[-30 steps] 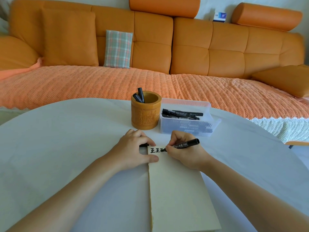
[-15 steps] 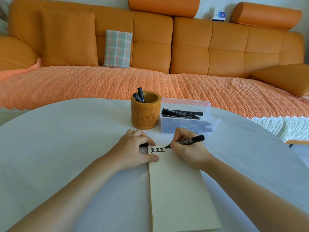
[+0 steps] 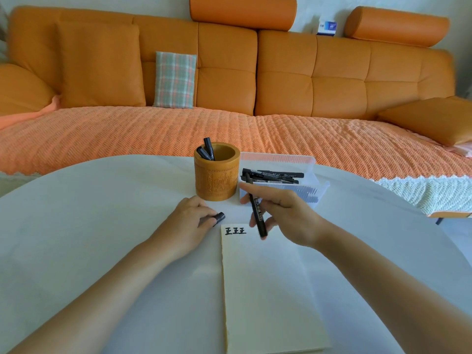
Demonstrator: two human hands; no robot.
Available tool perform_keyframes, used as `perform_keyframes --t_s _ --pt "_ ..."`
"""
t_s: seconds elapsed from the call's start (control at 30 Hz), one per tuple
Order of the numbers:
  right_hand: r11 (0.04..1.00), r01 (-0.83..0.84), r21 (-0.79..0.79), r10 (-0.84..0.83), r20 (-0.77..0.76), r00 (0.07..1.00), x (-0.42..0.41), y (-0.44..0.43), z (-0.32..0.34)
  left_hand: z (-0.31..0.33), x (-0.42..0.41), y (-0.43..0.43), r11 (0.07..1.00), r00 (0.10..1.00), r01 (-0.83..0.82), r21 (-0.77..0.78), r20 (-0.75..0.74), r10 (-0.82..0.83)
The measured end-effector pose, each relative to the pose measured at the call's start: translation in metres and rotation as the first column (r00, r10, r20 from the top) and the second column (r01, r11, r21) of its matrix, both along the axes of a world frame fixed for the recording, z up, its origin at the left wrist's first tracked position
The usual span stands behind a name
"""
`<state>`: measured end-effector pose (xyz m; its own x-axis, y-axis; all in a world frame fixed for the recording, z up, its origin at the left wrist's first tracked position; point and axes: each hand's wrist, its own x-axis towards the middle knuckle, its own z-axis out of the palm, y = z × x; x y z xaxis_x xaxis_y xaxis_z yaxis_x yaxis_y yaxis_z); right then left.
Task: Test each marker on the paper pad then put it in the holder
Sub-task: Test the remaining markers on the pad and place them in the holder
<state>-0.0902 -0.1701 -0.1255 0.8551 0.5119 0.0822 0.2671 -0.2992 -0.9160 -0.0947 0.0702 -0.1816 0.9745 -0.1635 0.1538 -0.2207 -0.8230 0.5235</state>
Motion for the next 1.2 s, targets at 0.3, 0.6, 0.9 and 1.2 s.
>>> perform_keyframes --t_s 0.3,0.6,0.9,1.2 --pt "0.965 0.121 -0.233 -0.085 0.161 0.983 -0.001 0.001 -0.003 0.013 -0.004 0.004 0.988 0.983 -0.085 -0.129 0.152 0.104" --pt "0.85 0.357 -0.389 -0.129 0.502 0.855 0.003 0.004 -0.013 0.024 -0.005 -0.002 0.946 0.996 -0.004 -0.323 0.078 0.031" --pt "0.876 0.297 -0.381 -0.07 0.508 0.859 0.002 0.007 -0.015 0.023 -0.009 -0.005 0.958 0.994 0.061 -0.28 0.101 -0.034" --pt "0.897 0.226 -0.38 0.018 0.543 0.84 -0.002 0.008 -0.017 0.033 -0.008 -0.006 0.98 0.977 0.197 0.01 0.078 -0.197"
